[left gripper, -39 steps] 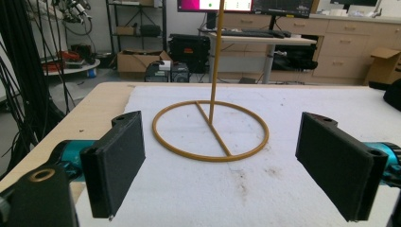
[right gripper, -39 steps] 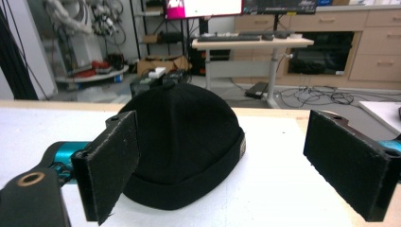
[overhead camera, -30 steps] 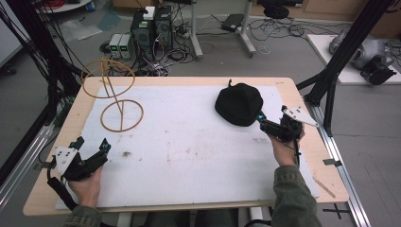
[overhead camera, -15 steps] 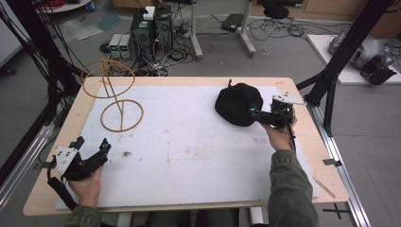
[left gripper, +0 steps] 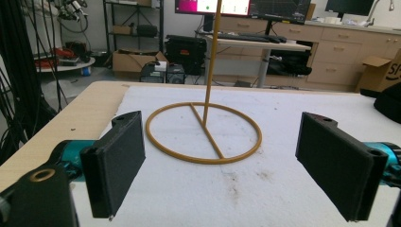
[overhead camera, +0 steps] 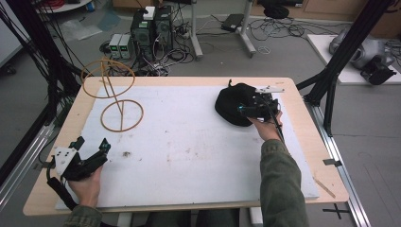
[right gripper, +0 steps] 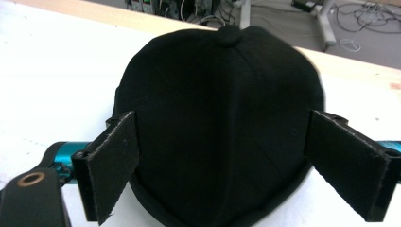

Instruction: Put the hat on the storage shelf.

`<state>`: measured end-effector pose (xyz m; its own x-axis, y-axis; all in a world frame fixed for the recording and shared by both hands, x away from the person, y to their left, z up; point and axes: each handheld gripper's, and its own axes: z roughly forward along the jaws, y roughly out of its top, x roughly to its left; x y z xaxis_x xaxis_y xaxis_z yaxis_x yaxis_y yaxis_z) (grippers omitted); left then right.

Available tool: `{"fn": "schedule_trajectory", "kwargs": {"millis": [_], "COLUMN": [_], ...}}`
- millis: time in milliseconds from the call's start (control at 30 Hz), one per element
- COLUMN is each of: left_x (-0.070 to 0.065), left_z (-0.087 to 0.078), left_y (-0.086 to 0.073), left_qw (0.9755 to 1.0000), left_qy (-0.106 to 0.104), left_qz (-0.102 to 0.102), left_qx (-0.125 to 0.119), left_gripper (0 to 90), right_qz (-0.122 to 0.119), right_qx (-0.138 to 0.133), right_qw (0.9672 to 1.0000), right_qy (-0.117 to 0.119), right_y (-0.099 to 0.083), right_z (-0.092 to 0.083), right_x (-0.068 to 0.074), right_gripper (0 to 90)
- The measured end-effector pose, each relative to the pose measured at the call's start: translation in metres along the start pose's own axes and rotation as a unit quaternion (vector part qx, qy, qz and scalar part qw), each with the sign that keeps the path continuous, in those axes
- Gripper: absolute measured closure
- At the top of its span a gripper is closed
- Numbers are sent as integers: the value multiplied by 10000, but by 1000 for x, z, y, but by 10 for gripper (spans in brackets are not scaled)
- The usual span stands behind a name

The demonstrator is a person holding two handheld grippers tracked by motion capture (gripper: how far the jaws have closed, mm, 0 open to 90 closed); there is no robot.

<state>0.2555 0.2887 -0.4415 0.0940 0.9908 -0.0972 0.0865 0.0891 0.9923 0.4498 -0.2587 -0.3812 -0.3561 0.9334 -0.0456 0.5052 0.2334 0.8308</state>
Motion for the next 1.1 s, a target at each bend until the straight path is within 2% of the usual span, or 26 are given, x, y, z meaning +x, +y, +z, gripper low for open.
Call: {"fn": "schedule_trajectory", "kwargs": {"millis": [67, 133, 167, 267, 300, 367, 433, 467, 500, 533, 567, 600, 667, 700, 767, 967, 1100], "left_x": [1, 1, 1, 1, 1, 2, 2, 1, 1, 1, 1, 1, 2, 2, 2, 2, 2], "left_z": [0, 0, 0, 0, 0, 1, 1, 2, 1, 1, 1, 1, 1, 1, 1, 1, 0], "left_y": [0, -1, -1, -1, -2, -2, -2, -2, -2, -2, -2, -2, -2, -2, -2, -2, -2], "left_qw": [10000, 10000, 10000, 10000, 9999, 9999, 9999, 9999, 9999, 9999, 9999, 9999, 9999, 9999, 9999, 9999, 9999], "left_qy": [-8, -45, -55, -83, -87, -92, -98, -94, -97, -99, -98, -92, -87, -83, -84, -86, -72], "left_qz": [-6, -52, -64, -38, -91, -85, -80, -79, -83, -80, -84, -88, -95, -93, -83, -71, -60], "left_qx": [14, 10, 8, 42, 36, 45, 54, 61, 51, 53, 44, 27, 30, 40, 41, 41, 41], "left_gripper": [167, 167, 167, 167, 167, 167, 167, 167, 167, 167, 167, 167, 167, 167, 167, 168, 167], "right_qz": [-22, -227, -272, -273, -247, -275, -183, -160, -160, -183, -132, 33, 34, -71, -118, 29, 42], "right_qx": [47, 230, 274, 317, 350, 399, 499, 588, 588, 704, 722, 654, 629, 593, 563, 529, 395], "right_qw": [10000, 9992, 9989, 9987, 9986, 9985, 9979, 9974, 9974, 9956, 9952, 9963, 9964, 9966, 9968, 9973, 9977], "right_qy": [-23, -251, -248, -298, -309, -265, -362, -393, -393, -589, -641, -559, -563, -560, -552, -509, -546], "right_y": [1, 2, 2, 0, -1, -2, -3, -3, -3, -4, -4, -3, -3, -3, -2, -3, 0], "right_z": [3, 14, 17, 26, 29, 31, 33, 34, 34, 34, 33, 30, 29, 28, 27, 28, 20], "right_x": [2, 9, 10, 14, 15, 16, 17, 18, 18, 19, 18, 16, 17, 18, 21, 21, 23], "right_gripper": [110, 113, 113, 113, 124, 301, 440, 601, 601, 733, 831, 872, 875, 877, 878, 877, 877]}}
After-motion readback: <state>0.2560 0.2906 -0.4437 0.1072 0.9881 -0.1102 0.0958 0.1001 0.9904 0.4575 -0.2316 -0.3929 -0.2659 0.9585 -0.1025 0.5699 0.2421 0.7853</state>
